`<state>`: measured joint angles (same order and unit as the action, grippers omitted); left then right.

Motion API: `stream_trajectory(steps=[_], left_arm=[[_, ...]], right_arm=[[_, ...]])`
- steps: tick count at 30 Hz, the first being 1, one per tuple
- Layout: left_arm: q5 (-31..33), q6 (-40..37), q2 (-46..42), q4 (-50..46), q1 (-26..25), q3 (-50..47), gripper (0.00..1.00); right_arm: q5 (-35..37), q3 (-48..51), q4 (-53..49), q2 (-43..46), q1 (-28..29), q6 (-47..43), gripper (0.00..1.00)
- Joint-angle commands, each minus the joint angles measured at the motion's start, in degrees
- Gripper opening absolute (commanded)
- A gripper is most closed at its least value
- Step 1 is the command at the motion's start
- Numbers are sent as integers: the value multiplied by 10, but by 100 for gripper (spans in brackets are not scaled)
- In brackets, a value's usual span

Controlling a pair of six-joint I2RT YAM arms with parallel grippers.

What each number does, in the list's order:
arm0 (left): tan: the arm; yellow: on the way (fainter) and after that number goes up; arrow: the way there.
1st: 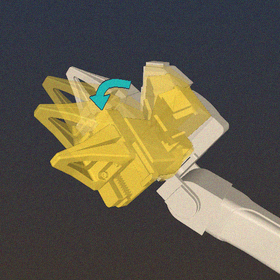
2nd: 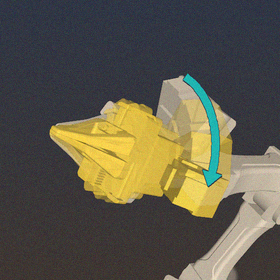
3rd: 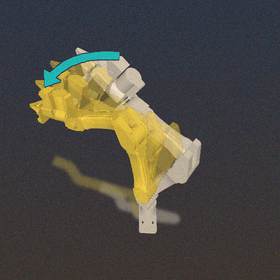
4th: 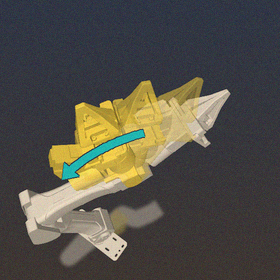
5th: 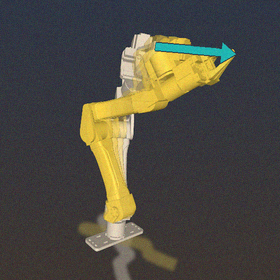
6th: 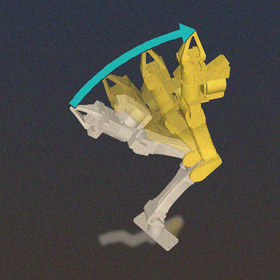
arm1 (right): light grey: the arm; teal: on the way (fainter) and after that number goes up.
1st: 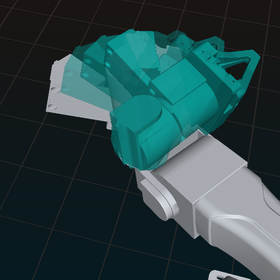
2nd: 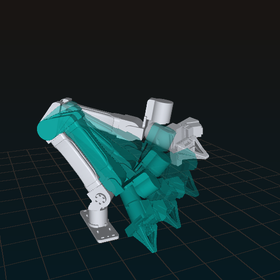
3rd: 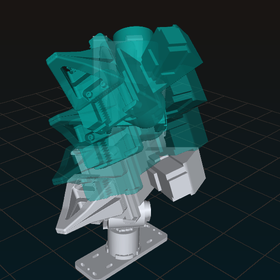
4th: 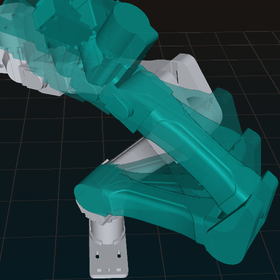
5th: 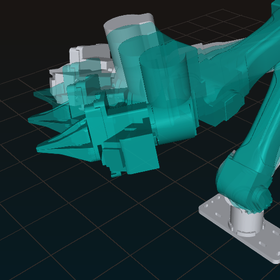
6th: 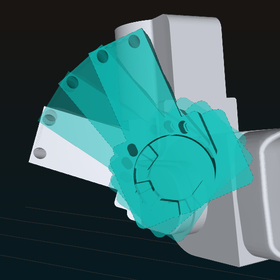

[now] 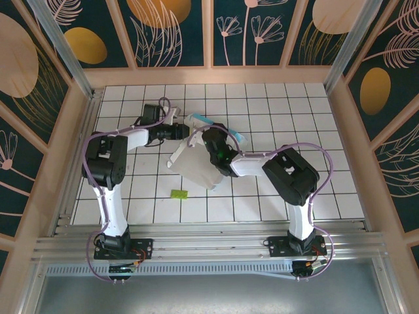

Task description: Fold the paper box

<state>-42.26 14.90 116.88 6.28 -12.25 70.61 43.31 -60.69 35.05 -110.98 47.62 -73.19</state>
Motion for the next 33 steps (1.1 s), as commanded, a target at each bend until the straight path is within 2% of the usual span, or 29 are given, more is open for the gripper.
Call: stream_trajectory(steps=[1, 7, 14, 17, 19, 20, 23, 25, 28, 30, 33], left_arm=[[-35, 40, -30, 60, 1, -36, 42], [-34, 52, -71, 107, 1, -100, 46], [-11, 56, -157, 143, 2, -175, 62], [18, 37, -226, 148, 2, -210, 69], [64, 13, -281, 144, 2, -235, 71], [92, -4, -304, 138, 2, -243, 71], [243, -82, -364, 111, 3, -261, 69], [294, -163, -371, 87, 8, -252, 68], [296, -281, -359, 60, 8, -232, 68], [280, -323, -353, 74, 8, -230, 67], [210, -412, -343, 70, 8, -225, 69]], right_arm=[[3, 36, 69, 16, 21, -35, 9], [5, 87, 142, 9, 42, -77, 10], [9, 117, 175, 5, 53, -96, 10], [3, 133, 189, 8, 57, -104, 10], [2, 137, 194, 8, 59, -104, 10], [1, 138, 193, 9, 60, -104, 10], [-3, 138, 192, 10, 60, -101, 10], [-7, 136, 185, 11, 59, -97, 10], [-11, 134, 185, 11, 59, -92, 10], [-14, 134, 185, 12, 59, -87, 10], [-17, 132, 177, 15, 59, -79, 10]])
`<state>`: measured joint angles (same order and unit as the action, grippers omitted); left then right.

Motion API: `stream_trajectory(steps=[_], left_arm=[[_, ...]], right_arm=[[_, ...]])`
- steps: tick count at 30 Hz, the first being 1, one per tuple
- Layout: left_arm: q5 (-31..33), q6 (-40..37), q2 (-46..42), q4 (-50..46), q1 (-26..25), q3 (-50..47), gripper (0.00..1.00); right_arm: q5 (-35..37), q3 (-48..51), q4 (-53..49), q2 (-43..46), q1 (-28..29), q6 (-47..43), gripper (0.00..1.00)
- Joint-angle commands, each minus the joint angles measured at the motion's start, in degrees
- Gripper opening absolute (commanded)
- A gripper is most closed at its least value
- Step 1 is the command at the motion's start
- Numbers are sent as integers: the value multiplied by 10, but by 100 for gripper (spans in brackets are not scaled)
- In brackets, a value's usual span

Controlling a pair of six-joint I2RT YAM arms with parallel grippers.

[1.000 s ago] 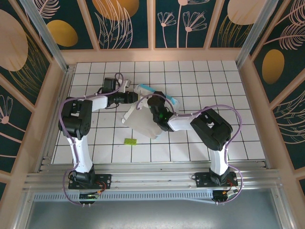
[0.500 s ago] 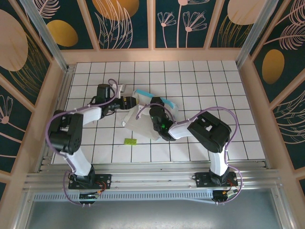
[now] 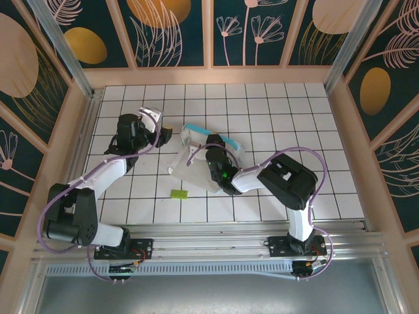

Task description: Fold the paper box

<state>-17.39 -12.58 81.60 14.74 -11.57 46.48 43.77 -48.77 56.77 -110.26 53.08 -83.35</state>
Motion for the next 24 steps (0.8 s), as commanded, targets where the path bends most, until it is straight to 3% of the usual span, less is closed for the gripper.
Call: stream_trajectory(steps=[1, 6, 16, 24], left_arm=[[-49, -163, 12, -21, 1, 18, 69], [-94, -297, 63, -69, 2, 44, 68], [-87, -304, 211, -144, 3, 176, 68], [-218, -285, 228, -170, 4, 202, 63]], right_arm=[[-22, 13, -41, 9, 4, 23, 10], [-38, 12, -52, 24, 4, 33, 10], [-43, 5, -64, 22, 2, 42, 10], [-46, 0, -66, 15, 2, 45, 10]])
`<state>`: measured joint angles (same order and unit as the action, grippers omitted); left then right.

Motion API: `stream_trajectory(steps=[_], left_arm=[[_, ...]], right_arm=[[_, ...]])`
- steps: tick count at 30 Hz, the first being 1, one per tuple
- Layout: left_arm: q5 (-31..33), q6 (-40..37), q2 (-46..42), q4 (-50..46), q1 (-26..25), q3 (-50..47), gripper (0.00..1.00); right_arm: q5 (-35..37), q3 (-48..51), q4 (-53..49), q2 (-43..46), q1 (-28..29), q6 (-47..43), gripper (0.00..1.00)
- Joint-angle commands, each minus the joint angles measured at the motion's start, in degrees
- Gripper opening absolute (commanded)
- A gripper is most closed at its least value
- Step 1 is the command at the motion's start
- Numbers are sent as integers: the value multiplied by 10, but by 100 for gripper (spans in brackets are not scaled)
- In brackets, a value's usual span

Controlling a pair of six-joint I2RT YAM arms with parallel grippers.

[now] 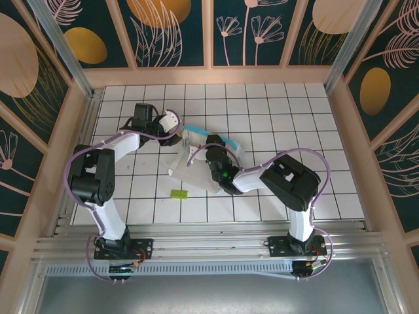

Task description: Fold the paper box

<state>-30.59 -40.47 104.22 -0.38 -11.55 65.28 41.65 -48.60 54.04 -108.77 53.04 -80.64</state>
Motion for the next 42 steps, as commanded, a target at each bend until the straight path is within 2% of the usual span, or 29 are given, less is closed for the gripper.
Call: stream_trajectory(steps=[1, 10, 15, 22, 30, 35, 37, 42], left_arm=[[-90, 1, 4, -18, 4, 16, 63], [-84, 59, 53, -42, -3, 65, 58], [-43, 73, 65, -35, -17, 69, 54], [-17, 77, 83, -64, -41, 99, 53], [7, 113, 94, -59, -43, 114, 36], [101, 159, 91, -75, -59, 123, 24], [117, 168, 83, -72, -67, 112, 25], [120, 190, 63, -52, -76, 86, 35]], right_arm=[[-27, -2, -39, 0, 3, 19, 10], [-30, -4, -34, -6, 4, 20, 10], [-29, -2, -32, -6, 5, 23, 10], [-27, -2, -37, -5, 7, 29, 10], [-26, 1, -37, -1, 8, 34, 10], [-23, -1, -38, -7, 12, 36, 11], [-22, -2, -35, -11, 14, 36, 11], [-22, -4, -36, -6, 14, 45, 11]])
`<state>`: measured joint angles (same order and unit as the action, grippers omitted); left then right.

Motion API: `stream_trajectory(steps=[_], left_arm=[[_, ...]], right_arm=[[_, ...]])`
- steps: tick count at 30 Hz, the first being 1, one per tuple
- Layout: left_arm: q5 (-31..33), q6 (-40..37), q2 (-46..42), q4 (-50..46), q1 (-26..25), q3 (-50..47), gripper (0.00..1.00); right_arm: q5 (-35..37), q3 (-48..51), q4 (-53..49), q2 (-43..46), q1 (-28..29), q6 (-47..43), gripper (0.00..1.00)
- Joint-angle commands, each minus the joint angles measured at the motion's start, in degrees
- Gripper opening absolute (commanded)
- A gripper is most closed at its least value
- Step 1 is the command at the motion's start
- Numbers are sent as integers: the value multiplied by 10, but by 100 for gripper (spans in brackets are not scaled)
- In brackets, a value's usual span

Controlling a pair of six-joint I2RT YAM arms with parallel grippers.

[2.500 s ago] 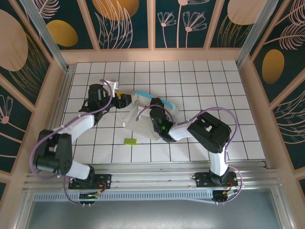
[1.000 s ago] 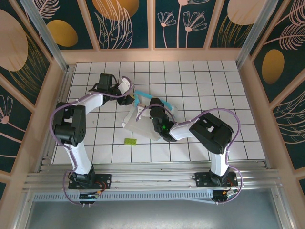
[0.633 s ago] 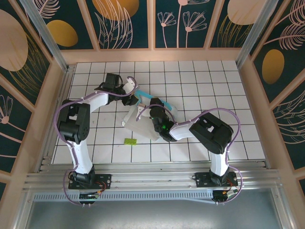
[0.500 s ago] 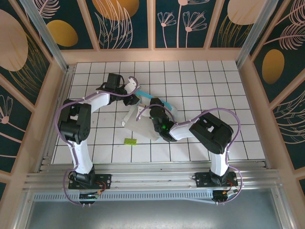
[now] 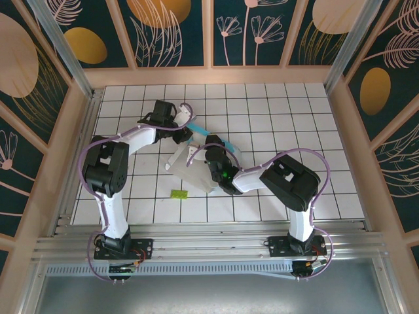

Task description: Fold the paper box

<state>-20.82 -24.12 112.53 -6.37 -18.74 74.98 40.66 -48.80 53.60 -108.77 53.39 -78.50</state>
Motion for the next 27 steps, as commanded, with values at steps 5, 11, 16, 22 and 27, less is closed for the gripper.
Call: stream_trajectory(steps=[5, 11, 16, 22, 27], left_arm=[[34, 33, 9, -11, -8, 19, 30], [39, 51, 21, 8, -10, 13, 16], [41, 57, 29, 3, -15, 17, 39], [48, 52, 42, -27, -17, 32, 32], [74, 47, 63, -59, -19, 58, 17]], right_arm=[[-15, -3, -35, -3, 10, 30, 11], [-15, -7, -50, -3, 11, 46, 11], [-19, -18, -57, -4, 10, 48, 11], [-24, -24, -61, -4, 11, 49, 11], [-23, -21, -61, -2, 10, 51, 11]])
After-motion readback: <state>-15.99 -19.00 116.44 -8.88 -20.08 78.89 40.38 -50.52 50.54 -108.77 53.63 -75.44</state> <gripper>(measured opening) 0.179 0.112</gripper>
